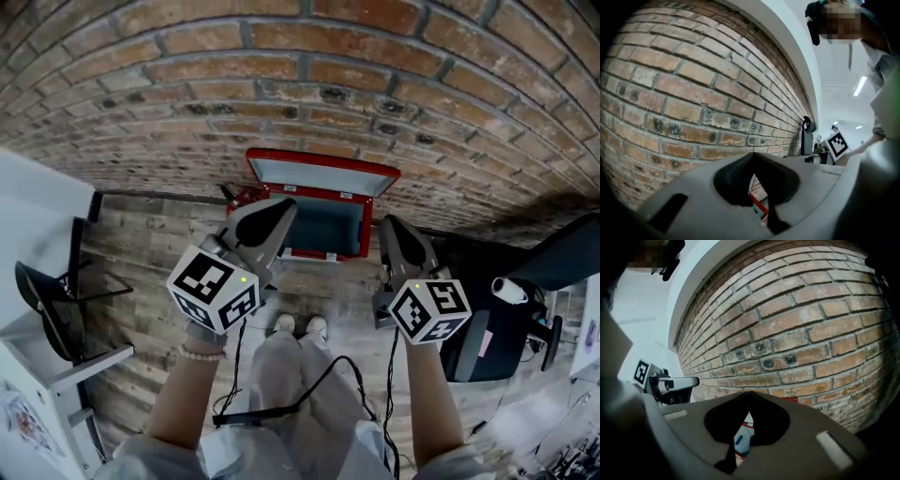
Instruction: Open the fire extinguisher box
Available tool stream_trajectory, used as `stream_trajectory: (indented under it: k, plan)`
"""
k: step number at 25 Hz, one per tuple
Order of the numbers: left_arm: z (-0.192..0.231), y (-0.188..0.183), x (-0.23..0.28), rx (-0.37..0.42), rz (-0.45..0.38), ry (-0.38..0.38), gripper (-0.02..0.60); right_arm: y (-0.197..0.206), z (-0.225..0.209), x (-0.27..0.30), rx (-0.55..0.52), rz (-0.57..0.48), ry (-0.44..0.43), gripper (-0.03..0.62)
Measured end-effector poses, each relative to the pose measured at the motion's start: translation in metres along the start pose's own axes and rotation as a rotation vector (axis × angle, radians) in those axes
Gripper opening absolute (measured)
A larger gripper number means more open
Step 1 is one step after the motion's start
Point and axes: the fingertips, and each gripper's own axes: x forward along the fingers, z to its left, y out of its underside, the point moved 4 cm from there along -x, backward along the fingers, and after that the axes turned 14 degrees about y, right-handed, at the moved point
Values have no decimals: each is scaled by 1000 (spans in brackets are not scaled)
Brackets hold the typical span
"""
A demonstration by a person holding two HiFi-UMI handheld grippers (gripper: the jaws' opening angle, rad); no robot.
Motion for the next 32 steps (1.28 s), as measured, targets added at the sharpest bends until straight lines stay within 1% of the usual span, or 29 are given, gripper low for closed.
stream_trajectory:
  k: [2,5,7,13,19,25,29,32]
  plan:
    - [-16,-14,-7,49,17,18,-5,-11,5,-16,-9,-18,3,5]
    - [-33,-32,-20,113,34,24,-3,-27,13,-36,-32,-48,2,5]
    - [-44,-39,-29,136,47,29,-4,-35,17,-50,-46,-60,-1,5]
    - [-74,-52,-54,199,92,45,-3,-56,35,-86,-137,-98,-19,5]
    - [-92,-56,-70,221,97,32,-3,-65,46,-108,-154,-116,-26,5]
    - [-104,-59,-87,249,106,16,-3,-65,60,-129,-248,-122,-30,5]
    - [-110,-63,-94,228,86,-6,-4,-67,65,-138,-259,-122,-36,5]
    - [-112,-61,-96,224,93,-10,-5,-69,65,-142,-252,-122,-40,5]
